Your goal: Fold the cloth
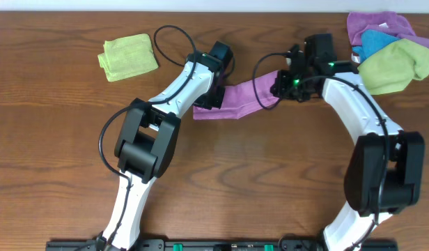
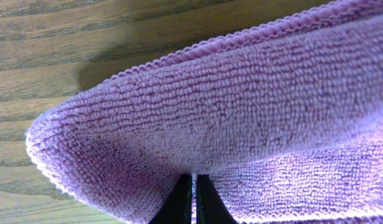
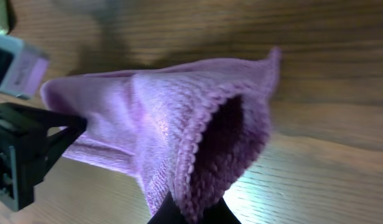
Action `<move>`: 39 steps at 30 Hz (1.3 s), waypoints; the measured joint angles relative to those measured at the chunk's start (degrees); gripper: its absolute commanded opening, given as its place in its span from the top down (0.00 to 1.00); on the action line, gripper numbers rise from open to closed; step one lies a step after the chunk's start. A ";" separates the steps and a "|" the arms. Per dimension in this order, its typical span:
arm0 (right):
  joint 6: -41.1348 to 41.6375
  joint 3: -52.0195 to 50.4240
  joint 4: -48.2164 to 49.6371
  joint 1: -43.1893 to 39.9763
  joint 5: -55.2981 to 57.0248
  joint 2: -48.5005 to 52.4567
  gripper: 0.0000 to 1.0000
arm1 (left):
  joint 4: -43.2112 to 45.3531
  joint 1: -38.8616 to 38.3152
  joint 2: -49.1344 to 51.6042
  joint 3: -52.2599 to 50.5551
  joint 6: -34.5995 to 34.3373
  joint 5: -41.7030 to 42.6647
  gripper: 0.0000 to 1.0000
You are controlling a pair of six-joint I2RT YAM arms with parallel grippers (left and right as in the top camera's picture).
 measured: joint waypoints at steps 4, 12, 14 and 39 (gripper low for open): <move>-0.02 0.00 0.15 2.71 0.52 0.00 0.98 | 0.04 0.00 0.00 0.00 0.00 0.11 0.94; -0.26 0.00 0.79 6.36 2.82 0.00 0.98 | 0.09 0.26 0.00 0.00 0.00 1.33 0.94; -0.26 0.00 1.49 7.15 3.19 0.00 0.98 | 0.09 0.26 0.00 0.00 0.00 1.42 0.94; -0.26 0.00 5.97 12.85 4.66 1.29 0.99 | -6.78 9.22 0.33 13.18 -0.44 5.51 0.94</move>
